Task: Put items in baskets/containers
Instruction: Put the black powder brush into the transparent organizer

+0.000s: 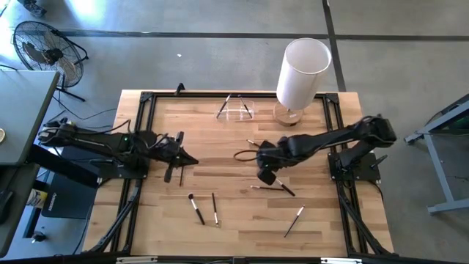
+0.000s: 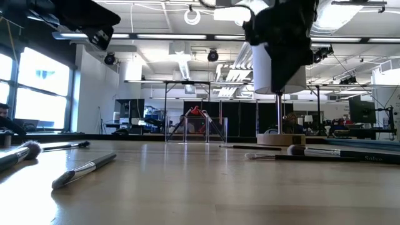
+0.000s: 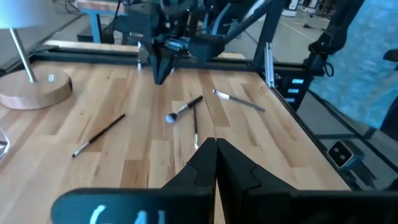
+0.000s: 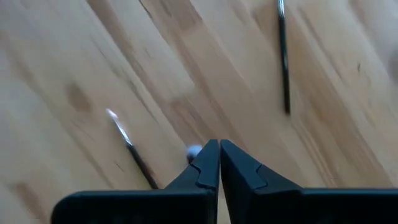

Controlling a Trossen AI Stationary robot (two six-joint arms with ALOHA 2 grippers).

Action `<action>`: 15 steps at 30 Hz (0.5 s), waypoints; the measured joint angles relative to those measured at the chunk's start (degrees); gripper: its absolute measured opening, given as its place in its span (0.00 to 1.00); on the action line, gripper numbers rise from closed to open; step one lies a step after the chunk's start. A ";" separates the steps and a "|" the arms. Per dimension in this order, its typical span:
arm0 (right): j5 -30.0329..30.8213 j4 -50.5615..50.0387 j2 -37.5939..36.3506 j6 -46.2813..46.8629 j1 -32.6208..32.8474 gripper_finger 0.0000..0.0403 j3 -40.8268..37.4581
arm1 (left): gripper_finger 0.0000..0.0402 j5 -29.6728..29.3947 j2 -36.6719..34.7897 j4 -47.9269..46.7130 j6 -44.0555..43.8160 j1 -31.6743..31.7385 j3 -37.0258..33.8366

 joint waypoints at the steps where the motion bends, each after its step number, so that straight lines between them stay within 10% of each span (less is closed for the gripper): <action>1: -0.86 -1.06 1.13 0.68 -0.04 0.04 0.27 | 0.00 0.80 -0.02 0.02 -0.01 0.61 -0.01; 15: -7.16 -1.30 8.45 1.11 -0.04 0.32 0.40 | 0.00 4.87 -0.02 -0.40 0.04 2.07 -0.01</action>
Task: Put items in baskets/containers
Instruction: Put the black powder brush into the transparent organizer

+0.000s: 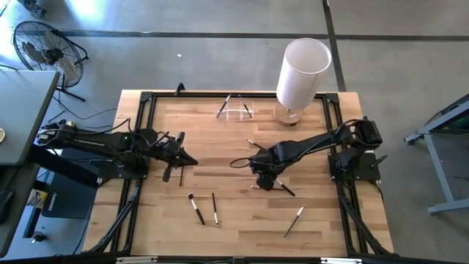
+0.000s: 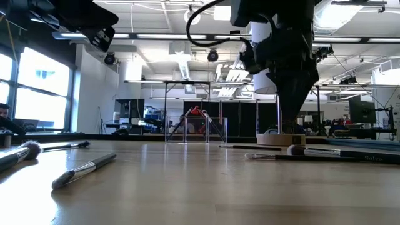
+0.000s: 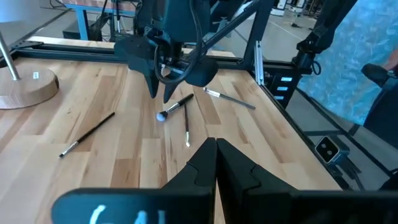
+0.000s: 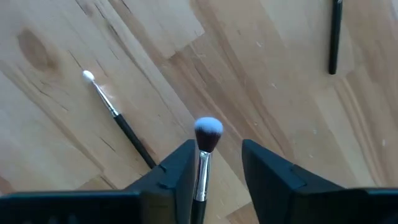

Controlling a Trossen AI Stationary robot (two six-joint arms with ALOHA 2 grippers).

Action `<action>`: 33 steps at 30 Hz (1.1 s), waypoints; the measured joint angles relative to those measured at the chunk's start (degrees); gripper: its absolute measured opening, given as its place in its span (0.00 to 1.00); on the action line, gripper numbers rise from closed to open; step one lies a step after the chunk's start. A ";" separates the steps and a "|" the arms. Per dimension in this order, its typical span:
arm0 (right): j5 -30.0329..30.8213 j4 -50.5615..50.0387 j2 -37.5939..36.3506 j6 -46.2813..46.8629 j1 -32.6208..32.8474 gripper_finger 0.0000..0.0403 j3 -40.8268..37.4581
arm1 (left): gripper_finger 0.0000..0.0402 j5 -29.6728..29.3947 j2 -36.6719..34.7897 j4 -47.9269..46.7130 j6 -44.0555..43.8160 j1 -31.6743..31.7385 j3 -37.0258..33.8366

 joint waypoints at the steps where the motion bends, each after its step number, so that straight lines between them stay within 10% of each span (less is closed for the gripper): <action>1: -0.09 0.05 0.47 -0.02 0.02 0.33 0.00 | 0.00 -0.01 0.00 -0.30 0.27 0.00 0.00; 16: -2.28 1.57 9.48 -0.02 -0.11 0.30 0.00 | 0.00 -0.04 0.00 -2.75 1.25 0.00 0.00; 24: -2.91 3.89 10.43 -0.11 -0.03 0.05 0.13 | 0.00 -0.28 0.00 -4.16 1.22 0.00 0.00; 33: 4.04 4.66 4.66 -1.17 -0.91 0.02 -0.18 | 0.00 -7.98 0.02 -3.73 1.22 0.00 0.00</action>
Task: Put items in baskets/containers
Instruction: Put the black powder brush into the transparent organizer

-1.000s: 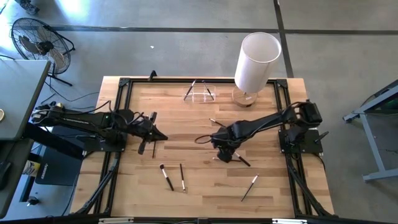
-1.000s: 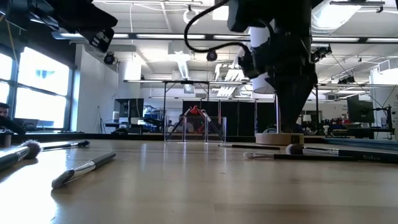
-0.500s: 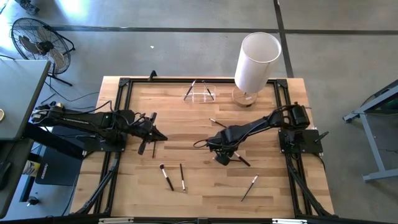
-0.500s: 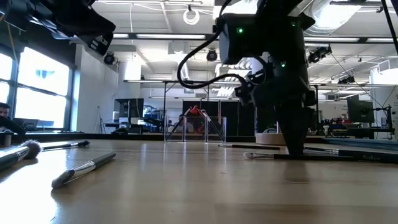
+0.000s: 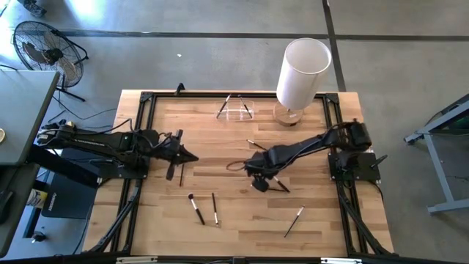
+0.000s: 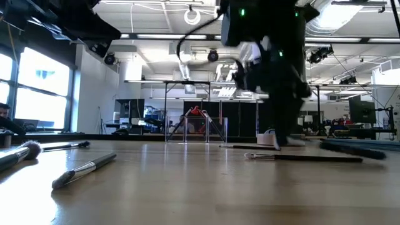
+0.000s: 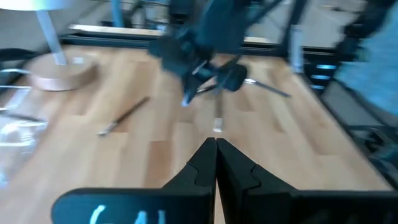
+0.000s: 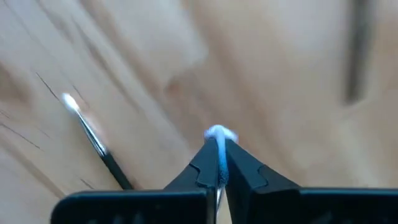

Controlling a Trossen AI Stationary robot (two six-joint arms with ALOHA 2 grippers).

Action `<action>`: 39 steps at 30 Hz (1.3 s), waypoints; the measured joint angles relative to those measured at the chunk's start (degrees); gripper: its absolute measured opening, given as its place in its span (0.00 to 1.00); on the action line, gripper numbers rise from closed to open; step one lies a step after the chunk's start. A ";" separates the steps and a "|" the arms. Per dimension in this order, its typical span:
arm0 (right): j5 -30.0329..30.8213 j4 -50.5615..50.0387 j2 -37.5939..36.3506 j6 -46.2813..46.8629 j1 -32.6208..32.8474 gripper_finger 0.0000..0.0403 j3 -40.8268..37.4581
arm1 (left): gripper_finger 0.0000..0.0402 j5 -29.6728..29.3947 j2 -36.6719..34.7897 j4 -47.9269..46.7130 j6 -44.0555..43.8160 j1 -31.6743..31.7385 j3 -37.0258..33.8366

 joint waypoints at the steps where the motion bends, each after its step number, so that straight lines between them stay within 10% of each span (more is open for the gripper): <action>1: 1.87 0.44 -1.55 -0.85 -0.40 0.02 0.04 | 0.00 -2.02 0.00 -0.01 -0.03 0.00 0.00; 7: 8.21 15.33 -7.73 -13.53 -6.54 0.01 0.05 | 0.00 -8.08 0.00 0.74 -0.20 0.00 0.00; 19: 1.87 60.45 -7.30 -46.01 -23.62 0.00 0.07 | 0.00 -12.78 0.00 2.43 -0.65 0.00 0.02; 39: -10.15 69.73 2.21 -48.38 -36.66 0.09 0.07 | 0.00 -16.94 0.04 4.56 -7.79 0.00 0.02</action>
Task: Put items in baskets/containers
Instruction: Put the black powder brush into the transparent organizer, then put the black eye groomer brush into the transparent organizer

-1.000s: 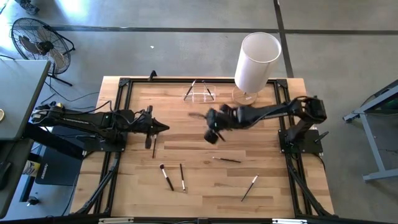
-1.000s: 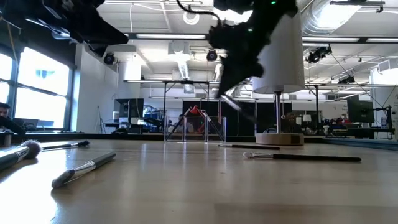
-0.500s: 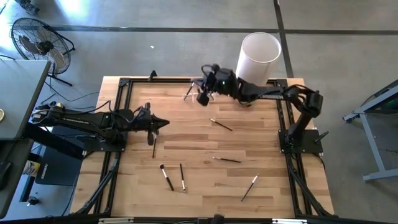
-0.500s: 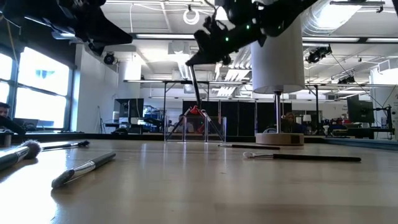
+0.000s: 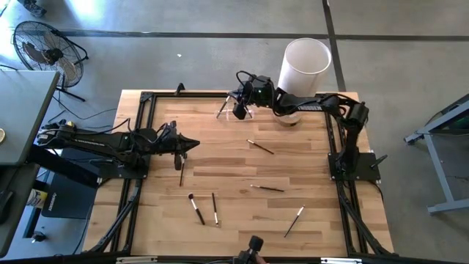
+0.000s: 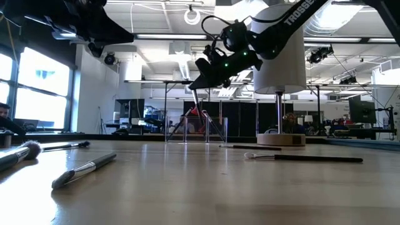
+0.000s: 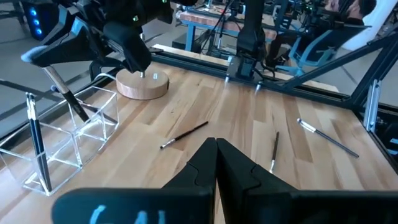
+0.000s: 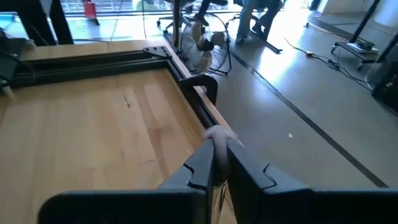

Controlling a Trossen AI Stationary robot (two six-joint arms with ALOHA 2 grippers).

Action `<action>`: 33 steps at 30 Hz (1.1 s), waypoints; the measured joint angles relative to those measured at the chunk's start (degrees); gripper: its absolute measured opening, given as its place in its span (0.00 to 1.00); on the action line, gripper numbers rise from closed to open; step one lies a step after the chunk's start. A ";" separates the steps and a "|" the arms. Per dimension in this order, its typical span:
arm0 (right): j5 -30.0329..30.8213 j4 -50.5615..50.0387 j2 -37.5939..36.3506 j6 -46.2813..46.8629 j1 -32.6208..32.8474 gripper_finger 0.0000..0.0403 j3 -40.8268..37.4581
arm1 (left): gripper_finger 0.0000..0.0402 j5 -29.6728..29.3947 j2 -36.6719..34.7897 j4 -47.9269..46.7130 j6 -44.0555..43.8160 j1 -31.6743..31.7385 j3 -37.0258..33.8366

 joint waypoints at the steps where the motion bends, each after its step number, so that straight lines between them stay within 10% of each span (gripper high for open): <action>1: 0.74 -0.34 0.00 -0.01 0.00 0.10 0.00 | 0.00 0.00 0.00 0.00 -0.52 0.00 0.01; 18: 0.55 -7.47 -5.97 -0.12 4.74 0.32 0.11 | 0.00 1.59 0.00 -0.11 -2.64 -0.02 0.02; 33: 12.52 -40.88 -16.59 20.42 22.57 0.08 0.11 | 0.10 2.13 0.00 -0.24 -8.32 -0.02 0.01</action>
